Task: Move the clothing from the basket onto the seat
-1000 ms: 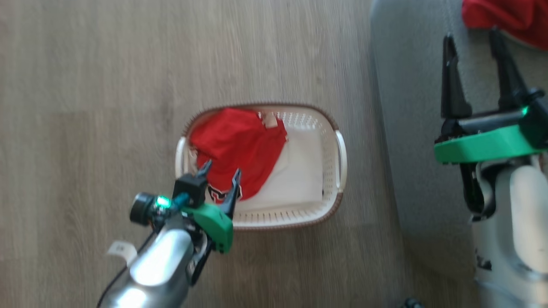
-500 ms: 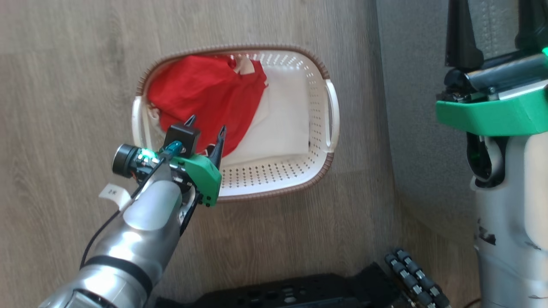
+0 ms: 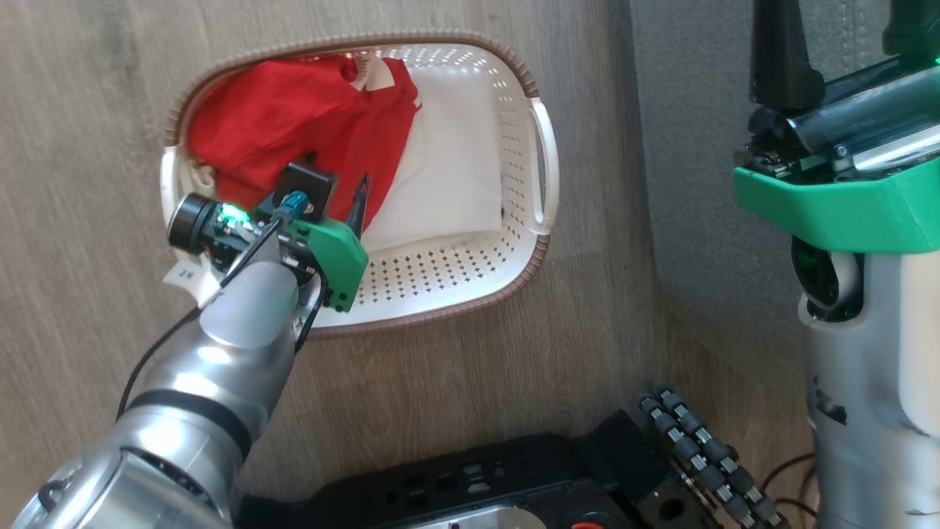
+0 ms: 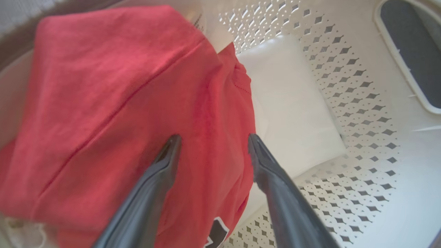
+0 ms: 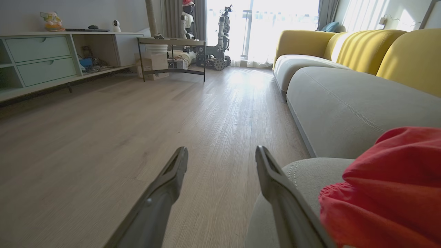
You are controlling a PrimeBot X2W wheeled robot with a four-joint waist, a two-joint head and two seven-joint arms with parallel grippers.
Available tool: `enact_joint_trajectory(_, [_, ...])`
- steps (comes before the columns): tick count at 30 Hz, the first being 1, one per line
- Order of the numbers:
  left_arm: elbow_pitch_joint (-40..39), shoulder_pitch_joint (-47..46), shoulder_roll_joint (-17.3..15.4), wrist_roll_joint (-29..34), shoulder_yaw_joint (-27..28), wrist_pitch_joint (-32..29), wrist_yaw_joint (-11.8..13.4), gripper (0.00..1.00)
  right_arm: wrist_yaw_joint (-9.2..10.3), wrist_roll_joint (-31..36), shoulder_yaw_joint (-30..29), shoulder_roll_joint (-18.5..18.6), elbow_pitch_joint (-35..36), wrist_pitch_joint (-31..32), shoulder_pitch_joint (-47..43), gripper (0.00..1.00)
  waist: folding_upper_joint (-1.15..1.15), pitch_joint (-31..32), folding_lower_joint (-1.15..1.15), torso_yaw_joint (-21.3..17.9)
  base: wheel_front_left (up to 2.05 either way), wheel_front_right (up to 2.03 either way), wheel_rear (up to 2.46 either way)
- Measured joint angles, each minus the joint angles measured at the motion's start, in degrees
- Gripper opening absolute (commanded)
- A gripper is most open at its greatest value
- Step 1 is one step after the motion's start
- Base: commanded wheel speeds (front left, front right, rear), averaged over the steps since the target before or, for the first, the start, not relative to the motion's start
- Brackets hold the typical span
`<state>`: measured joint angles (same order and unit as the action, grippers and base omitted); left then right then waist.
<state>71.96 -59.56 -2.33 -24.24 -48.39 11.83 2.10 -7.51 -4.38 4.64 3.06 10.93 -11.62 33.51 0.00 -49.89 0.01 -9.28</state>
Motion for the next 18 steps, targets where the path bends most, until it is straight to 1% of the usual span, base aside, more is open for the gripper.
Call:
enact_joint_trajectory(4, [1.08, -1.66, -0.14, 0.25, -0.7, -1.26, 0.45, 1.0, 0.0, -0.32, 0.76, 0.01, 0.82, -0.08, -0.01, 1.0, 0.0, -1.23, 0.0, -1.06, 0.0, 0.0, 0.0])
enact_joint_trajectory(8, [1.41, -2.58, -0.38, 1.26, -1.52, -2.96, 1.66, 1.0, 0.0, -0.59, 0.99, 0.01, 1.64, -0.52, 0.0, 1.0, 0.0, -2.37, 0.0, -1.97, 0.0, 0.0, 0.0])
enact_joint_trajectory(13, [1.76, -2.91, -0.62, 1.35, -2.21, -5.86, 2.53, 1.0, 0.0, -0.82, 1.08, 0.01, 2.19, -0.74, 0.0, 1.0, 0.0, -3.35, 0.0, -2.63, 0.0, 0.0, 0.0])
enact_joint_trajectory(14, [1.83, -2.91, -0.66, 1.35, -2.31, -5.87, 2.55, 0.95, 0.0, -0.85, 1.12, 0.01, 2.22, -1.05, 0.01, 1.0, 0.0, -3.46, 0.0, -2.72, 0.0, 0.0, 0.0])
enact_joint_trajectory(15, [1.9, -2.91, -0.7, 1.35, -2.38, -5.88, 2.69, 0.57, 0.0, -0.91, 1.16, 0.01, 2.23, -1.08, 0.01, 1.0, 0.0, -3.53, 0.0, -2.81, 0.0, 0.0, 0.0])
enact_joint_trajectory(16, [1.94, -2.91, -0.73, 1.35, -2.57, -6.0, 2.81, 0.13, 0.0, -0.92, 1.16, 0.01, 2.23, -1.09, 0.01, 1.0, 0.0, -3.56, 0.0, -2.87, 0.0, 0.0, 0.0])
enact_joint_trajectory(17, [1.94, -2.91, -0.73, 1.35, -2.57, -6.0, 2.81, 0.0, 0.0, -0.92, 1.16, 0.01, 2.23, -1.09, 0.01, 1.0, 0.0, -3.56, 0.0, -2.87, 0.0, 0.0, 0.0])
enact_joint_trajectory(18, [2.03, -2.91, -0.76, 1.43, -2.71, -6.27, 2.91, 0.0, 0.0, -1.0, 1.16, 0.01, 2.23, -1.1, 0.01, 1.0, 0.0, -3.55, 0.0, -2.93, 0.0, 0.0, 0.0])
